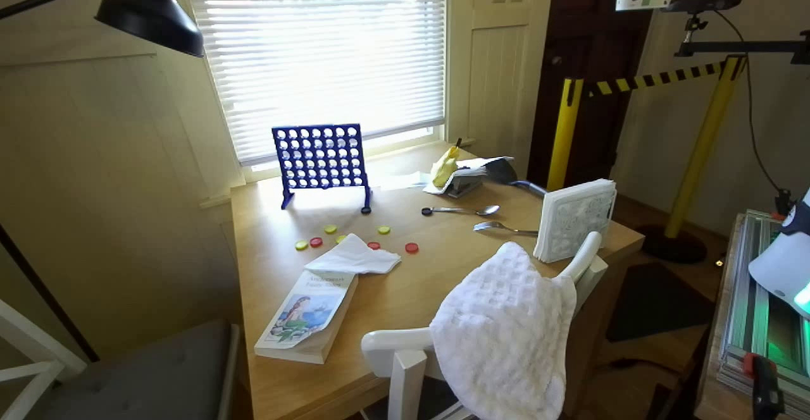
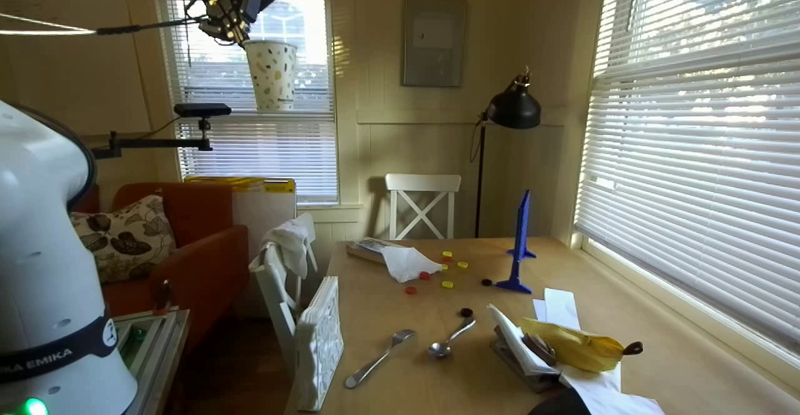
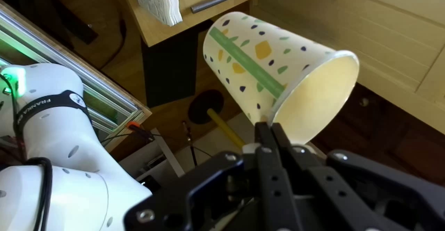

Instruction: Move the cup to the right

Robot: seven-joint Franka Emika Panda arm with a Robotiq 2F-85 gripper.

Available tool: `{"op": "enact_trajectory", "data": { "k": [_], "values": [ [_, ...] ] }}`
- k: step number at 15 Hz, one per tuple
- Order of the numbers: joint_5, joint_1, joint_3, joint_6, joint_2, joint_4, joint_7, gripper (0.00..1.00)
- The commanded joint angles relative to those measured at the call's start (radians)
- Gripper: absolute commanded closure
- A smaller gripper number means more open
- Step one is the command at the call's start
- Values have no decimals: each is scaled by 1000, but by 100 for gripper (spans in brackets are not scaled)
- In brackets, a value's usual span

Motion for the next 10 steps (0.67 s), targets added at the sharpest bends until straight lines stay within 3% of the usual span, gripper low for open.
{"op": "enact_trajectory", "data": {
  "k": [1, 5, 10],
  "values": [
    [-6, 18, -5, -6, 5, 6, 8, 97],
    [-13, 11, -46, -9, -4, 6, 25, 99],
    [-19, 1, -231, 12, -97, -11, -35, 99]
  ]
}}
